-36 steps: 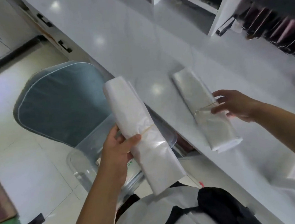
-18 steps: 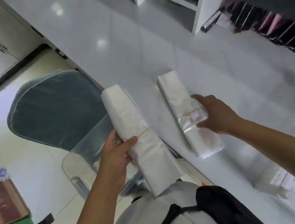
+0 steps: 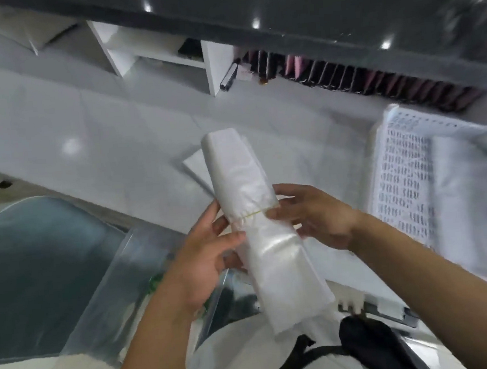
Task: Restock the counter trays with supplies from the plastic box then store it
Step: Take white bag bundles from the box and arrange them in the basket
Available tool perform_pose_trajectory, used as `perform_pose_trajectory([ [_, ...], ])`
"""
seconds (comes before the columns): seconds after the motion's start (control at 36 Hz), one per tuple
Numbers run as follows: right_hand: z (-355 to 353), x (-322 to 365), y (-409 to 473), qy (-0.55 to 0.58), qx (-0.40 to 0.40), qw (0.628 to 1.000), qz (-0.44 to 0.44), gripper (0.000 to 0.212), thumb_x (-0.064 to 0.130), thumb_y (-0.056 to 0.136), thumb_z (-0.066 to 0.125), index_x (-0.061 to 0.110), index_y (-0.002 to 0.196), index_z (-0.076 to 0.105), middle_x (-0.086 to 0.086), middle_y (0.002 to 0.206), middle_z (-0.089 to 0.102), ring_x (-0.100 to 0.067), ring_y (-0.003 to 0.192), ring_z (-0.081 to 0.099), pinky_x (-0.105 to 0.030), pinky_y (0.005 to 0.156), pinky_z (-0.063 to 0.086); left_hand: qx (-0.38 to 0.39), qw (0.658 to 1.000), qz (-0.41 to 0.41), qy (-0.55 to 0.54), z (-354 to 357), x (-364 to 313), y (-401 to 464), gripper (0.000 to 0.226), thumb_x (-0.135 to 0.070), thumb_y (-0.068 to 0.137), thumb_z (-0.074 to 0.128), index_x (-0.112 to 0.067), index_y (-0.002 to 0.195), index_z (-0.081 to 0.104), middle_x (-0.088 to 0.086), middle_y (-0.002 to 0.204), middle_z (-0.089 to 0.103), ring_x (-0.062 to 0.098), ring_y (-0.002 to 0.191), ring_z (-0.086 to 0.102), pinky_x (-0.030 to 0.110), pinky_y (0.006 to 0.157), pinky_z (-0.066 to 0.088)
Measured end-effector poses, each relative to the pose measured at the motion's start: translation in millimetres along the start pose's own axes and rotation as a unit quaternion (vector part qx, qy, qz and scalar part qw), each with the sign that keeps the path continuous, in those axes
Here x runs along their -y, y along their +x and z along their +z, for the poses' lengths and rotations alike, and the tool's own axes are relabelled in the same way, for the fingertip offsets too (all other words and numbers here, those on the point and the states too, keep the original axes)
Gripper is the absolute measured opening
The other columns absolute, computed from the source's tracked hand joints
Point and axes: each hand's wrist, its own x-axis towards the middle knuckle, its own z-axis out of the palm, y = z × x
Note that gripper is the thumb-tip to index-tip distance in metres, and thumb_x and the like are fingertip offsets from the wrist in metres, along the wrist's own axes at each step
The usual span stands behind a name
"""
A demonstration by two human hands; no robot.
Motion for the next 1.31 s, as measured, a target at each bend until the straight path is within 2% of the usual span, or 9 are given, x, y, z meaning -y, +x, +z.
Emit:
perform_pose_trajectory([
  [0.33,-52,-49,-140,0.072,-0.168,0.983,0.006,0.059,0.008,0.081,0.07,0.036,0.131,0.056,-0.016,0.123,0.067,-0.032,0.105,0.064,-0.05,0.087,0.047,0.272,0.954,-0.105,0.068,93,30,28,0.068,0.003,0.086,0.066,-0.045,0.131,0.054,0.02,0.126,0.063,0.04,0.112,0.065,0.06,0.081,0.056],
  [0.5,-79,-63,-169,0.114,-0.203,0.972,0.021,0.067,0.007,0.082,0.069,0.046,0.131,0.045,-0.009,0.108,0.072,-0.017,0.079,0.063,-0.03,0.056,0.048,0.313,0.933,-0.132,0.118,138,28,39,0.066,-0.002,0.083,0.07,-0.044,0.132,0.051,0.022,0.122,0.065,0.039,0.107,0.066,0.043,0.066,0.058],
  [0.67,-111,-70,-158,0.213,-0.153,0.965,-0.022,0.071,0.007,0.075,0.077,0.049,0.129,0.054,-0.02,0.127,0.065,-0.03,0.107,0.058,-0.062,0.105,0.039,0.259,0.946,-0.133,0.14,173,28,59,0.067,-0.019,0.075,0.072,-0.05,0.13,0.05,0.016,0.121,0.068,0.029,0.094,0.065,0.037,0.063,0.055],
  [0.75,-126,-72,-147,0.257,-0.142,0.955,-0.038,0.073,0.004,0.079,0.074,0.037,0.139,0.048,-0.015,0.129,0.065,-0.028,0.11,0.06,-0.061,0.109,0.036,0.212,0.959,-0.125,0.14,185,29,72,0.065,-0.021,0.081,0.072,-0.053,0.131,0.046,0.01,0.117,0.072,0.03,0.095,0.067,0.038,0.068,0.056],
  [0.92,-172,-72,-135,0.295,-0.148,0.943,-0.052,0.058,0.007,0.077,0.069,0.035,0.127,0.058,-0.013,0.132,0.063,-0.033,0.121,0.057,-0.06,0.109,0.036,0.038,0.975,-0.022,0.219,198,44,107,0.038,-0.021,0.094,0.062,-0.033,0.129,0.056,-0.001,0.115,0.069,0.013,0.105,0.066,0.035,0.088,0.057],
  [1.0,-206,-73,-126,0.283,-0.182,0.941,-0.047,0.064,0.005,0.082,0.068,0.039,0.134,0.052,-0.008,0.12,0.07,-0.025,0.094,0.067,-0.047,0.086,0.057,0.015,0.96,-0.025,0.28,201,55,124,0.044,-0.021,0.096,0.058,-0.036,0.137,0.048,-0.008,0.132,0.057,0.007,0.118,0.056,0.037,0.107,0.045],
  [1.06,-226,-70,-120,0.263,-0.199,0.943,-0.046,0.061,0.004,0.087,0.064,0.042,0.133,0.051,-0.005,0.111,0.071,-0.02,0.076,0.068,-0.035,0.065,0.059,0.034,0.955,-0.063,0.288,205,60,130,0.042,-0.021,0.099,0.055,-0.038,0.137,0.048,-0.012,0.13,0.059,0.008,0.119,0.056,0.036,0.105,0.045],
  [1.14,-249,-60,-105,0.234,-0.186,0.952,-0.056,0.061,0.004,0.089,0.063,0.044,0.133,0.051,-0.005,0.113,0.07,-0.021,0.078,0.067,-0.034,0.065,0.058,0.081,0.955,-0.096,0.269,211,65,133,0.037,-0.014,0.102,0.048,-0.044,0.119,0.058,-0.011,0.122,0.069,0.01,0.114,0.065,0.036,0.099,0.05],
  [1.31,-258,-55,-76,0.101,-0.192,0.976,0.034,0.07,-0.003,0.088,0.063,0.029,0.144,0.038,-0.013,0.094,0.069,-0.025,0.072,0.065,-0.037,0.06,0.057,0.056,0.947,-0.108,0.296,211,66,142,0.047,-0.01,0.102,0.045,-0.04,0.138,0.052,-0.01,0.119,0.071,0.01,0.107,0.069,0.031,0.084,0.058],
])
